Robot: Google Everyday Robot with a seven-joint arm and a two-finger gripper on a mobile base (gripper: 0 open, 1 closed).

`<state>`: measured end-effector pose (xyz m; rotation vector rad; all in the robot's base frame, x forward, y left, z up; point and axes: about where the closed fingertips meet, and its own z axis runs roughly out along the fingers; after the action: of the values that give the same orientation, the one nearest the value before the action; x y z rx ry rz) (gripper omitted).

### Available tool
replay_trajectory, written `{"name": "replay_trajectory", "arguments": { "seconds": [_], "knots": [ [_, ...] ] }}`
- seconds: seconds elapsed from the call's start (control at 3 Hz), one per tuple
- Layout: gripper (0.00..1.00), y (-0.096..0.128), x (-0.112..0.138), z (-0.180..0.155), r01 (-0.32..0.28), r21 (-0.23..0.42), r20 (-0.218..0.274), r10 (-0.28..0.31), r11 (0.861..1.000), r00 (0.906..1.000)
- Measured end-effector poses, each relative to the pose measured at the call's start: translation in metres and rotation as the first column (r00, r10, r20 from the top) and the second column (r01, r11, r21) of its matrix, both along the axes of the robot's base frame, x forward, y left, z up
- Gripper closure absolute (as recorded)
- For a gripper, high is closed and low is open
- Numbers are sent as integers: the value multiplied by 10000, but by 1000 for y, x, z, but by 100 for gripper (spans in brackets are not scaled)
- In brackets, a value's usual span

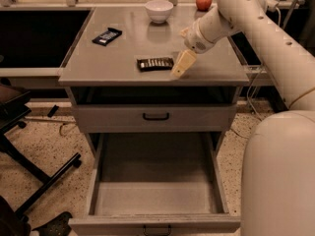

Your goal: Place rxbar chocolate into middle drawer

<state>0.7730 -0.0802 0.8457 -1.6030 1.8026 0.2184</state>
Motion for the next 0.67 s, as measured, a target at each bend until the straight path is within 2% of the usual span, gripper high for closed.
{"name": "replay_trajectory", "arguments": {
  "seconds": [0.33,0.67],
  "knots": [
    [0,7,-20,-9,-375,106,-467,379,9992,9982],
    [0,8,-20,-9,-374,107,-467,379,9992,9982]
  ]
}}
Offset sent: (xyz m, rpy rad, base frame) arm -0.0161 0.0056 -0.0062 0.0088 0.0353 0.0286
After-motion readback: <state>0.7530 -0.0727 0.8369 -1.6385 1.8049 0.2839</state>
